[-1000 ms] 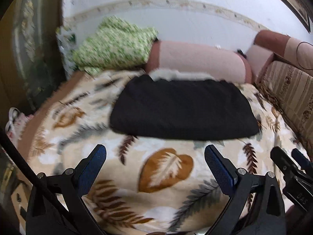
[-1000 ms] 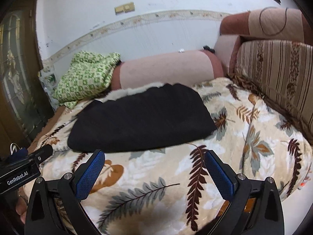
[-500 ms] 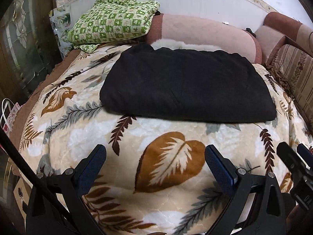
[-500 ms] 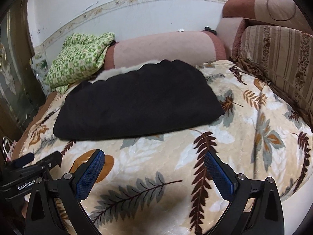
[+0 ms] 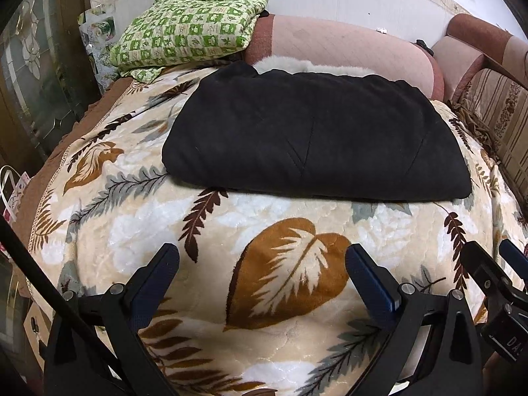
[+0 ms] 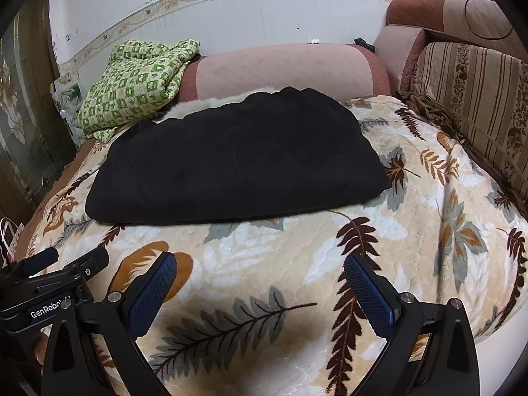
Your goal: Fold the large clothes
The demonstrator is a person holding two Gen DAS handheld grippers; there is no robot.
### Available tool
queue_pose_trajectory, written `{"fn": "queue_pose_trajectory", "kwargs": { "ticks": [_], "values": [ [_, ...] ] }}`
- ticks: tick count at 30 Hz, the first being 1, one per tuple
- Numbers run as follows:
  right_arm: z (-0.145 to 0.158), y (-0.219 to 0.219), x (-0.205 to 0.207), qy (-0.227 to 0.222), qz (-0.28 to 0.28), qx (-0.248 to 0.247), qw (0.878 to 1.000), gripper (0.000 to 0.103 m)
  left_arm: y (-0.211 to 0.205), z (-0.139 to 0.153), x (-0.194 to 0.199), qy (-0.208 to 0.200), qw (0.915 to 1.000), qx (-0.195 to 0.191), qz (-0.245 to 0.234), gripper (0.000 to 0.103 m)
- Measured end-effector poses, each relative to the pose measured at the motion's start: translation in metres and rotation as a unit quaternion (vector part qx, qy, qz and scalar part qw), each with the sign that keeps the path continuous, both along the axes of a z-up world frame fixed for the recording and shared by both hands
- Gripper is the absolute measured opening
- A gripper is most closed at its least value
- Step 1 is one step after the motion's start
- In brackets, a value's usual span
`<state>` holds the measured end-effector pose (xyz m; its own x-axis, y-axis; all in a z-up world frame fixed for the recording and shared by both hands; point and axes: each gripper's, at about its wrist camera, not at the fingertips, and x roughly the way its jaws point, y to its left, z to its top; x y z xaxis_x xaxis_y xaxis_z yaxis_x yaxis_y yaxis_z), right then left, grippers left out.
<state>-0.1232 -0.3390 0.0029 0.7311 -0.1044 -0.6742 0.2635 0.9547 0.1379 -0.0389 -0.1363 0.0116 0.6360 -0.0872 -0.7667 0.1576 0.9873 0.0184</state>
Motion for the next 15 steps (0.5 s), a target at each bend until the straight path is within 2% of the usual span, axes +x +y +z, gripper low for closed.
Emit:
{"fn": "queue_pose_trajectory", "kwargs": {
  "ticks": [8,15],
  "values": [
    [0.0000,0.0041,-0.0002,0.002,0.007,-0.006,1.000,0.103,-0.0018,-0.0016,-0.0008,0.007,1.0000,-0.002,-0.004,0.100],
    [0.0004,0.0038,-0.0003,0.006,-0.001,-0.010,1.000,0.103,-0.0017,0.0027,-0.0057,-0.006,0.9998,-0.012,-0.012,0.100]
  ]
}}
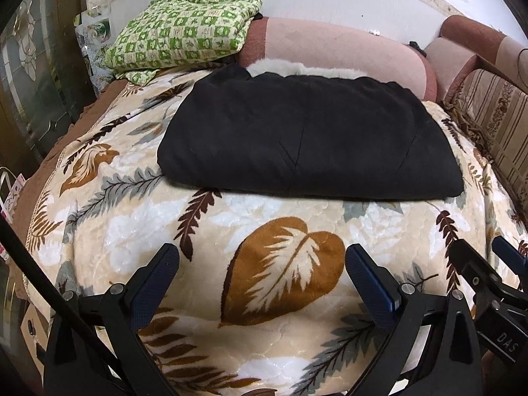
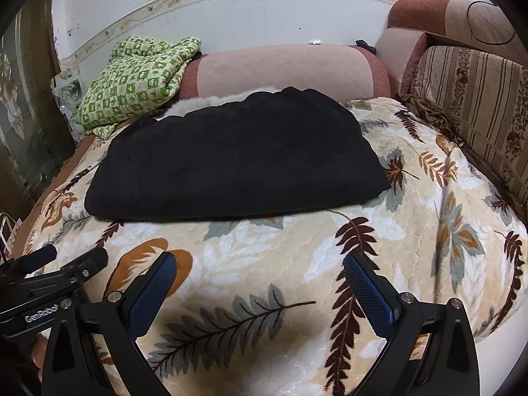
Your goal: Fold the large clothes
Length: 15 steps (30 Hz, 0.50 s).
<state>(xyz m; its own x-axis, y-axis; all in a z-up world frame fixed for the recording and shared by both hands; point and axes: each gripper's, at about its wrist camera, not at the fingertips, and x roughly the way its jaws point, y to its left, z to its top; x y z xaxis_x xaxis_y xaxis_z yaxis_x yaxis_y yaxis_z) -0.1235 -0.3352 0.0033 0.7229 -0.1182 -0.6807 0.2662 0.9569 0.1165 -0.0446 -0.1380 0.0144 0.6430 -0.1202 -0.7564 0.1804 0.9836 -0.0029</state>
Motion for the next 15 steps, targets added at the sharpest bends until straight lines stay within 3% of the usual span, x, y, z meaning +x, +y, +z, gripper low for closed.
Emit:
{"fn": "queue_pose_trajectory", "kwargs": {
  "ticks": [15],
  "values": [
    [0.004,0.002,-0.009,-0.002,-0.002,0.002,1.000,0.103,-0.003,0.007,-0.013,-0.011,0.9999,0.002,-0.007,0.100]
  ]
}}
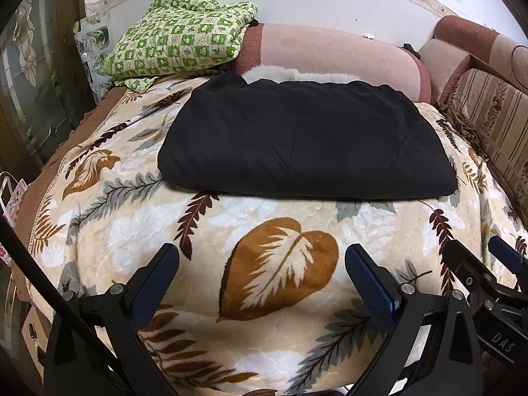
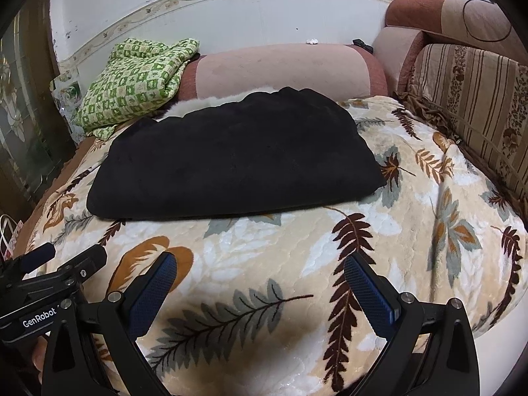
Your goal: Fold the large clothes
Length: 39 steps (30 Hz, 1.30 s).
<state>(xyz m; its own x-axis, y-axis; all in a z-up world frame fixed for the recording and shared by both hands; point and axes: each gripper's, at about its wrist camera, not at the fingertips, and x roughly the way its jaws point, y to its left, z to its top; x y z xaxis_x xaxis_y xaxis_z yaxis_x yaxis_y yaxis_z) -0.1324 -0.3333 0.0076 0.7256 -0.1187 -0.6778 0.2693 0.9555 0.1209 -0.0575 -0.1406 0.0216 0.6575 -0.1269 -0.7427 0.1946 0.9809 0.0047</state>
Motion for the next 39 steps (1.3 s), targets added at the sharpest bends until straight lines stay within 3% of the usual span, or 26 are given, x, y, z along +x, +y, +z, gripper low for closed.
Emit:
{"fn": "queue_pose_trajectory", "kwargs": {
  "ticks": [39],
  "values": [
    [-0.0042,0.0082,-0.0018,0.008,0.010,0.002,1.000,0.103,0.0001,-0.0015,-0.0070,0.008,1.0000,-0.005,-0.003,0.100]
  ]
}}
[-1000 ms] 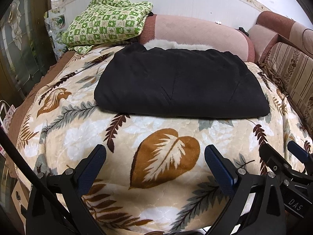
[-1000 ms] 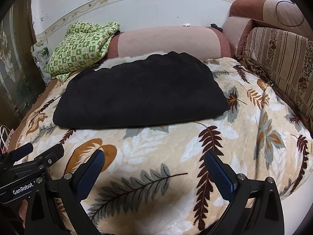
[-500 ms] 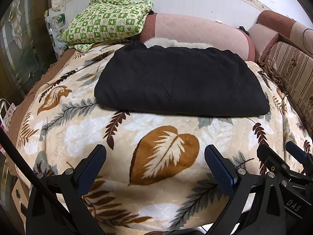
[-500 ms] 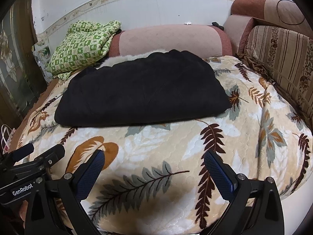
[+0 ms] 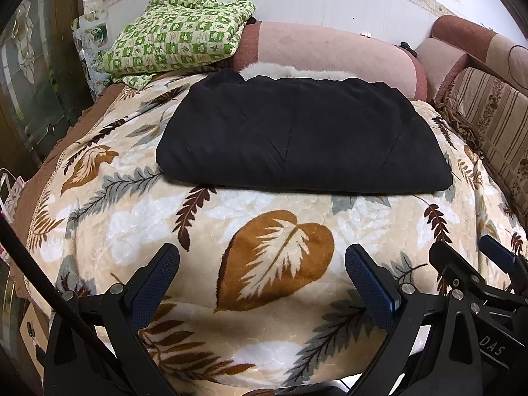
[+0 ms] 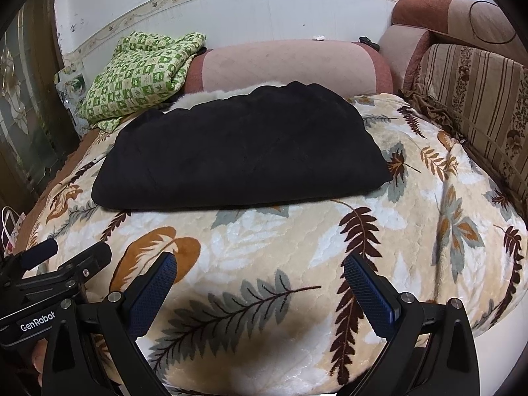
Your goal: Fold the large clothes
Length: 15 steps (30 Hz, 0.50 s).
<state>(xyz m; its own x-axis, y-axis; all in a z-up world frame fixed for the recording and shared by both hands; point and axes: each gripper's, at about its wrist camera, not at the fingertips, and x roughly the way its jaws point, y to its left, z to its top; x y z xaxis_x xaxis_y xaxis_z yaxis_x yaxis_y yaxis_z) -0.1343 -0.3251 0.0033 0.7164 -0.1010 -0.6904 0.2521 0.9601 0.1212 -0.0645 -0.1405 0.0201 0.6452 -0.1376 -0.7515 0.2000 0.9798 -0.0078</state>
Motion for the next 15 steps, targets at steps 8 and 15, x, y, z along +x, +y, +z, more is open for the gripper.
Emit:
{"fn": "queue_pose_trajectory", "kwargs": {
  "ticks": [8,15],
  "values": [
    [0.002,-0.004,-0.003,-0.002,-0.012,-0.009,1.000,0.103,0.001,-0.002,-0.001,0.007,1.0000,-0.006,-0.001,0.100],
    [0.002,-0.011,-0.004,-0.002,-0.028,-0.019,0.999,0.103,0.001,-0.003,-0.001,0.012,0.9999,-0.009,-0.003,0.100]
  ]
}}
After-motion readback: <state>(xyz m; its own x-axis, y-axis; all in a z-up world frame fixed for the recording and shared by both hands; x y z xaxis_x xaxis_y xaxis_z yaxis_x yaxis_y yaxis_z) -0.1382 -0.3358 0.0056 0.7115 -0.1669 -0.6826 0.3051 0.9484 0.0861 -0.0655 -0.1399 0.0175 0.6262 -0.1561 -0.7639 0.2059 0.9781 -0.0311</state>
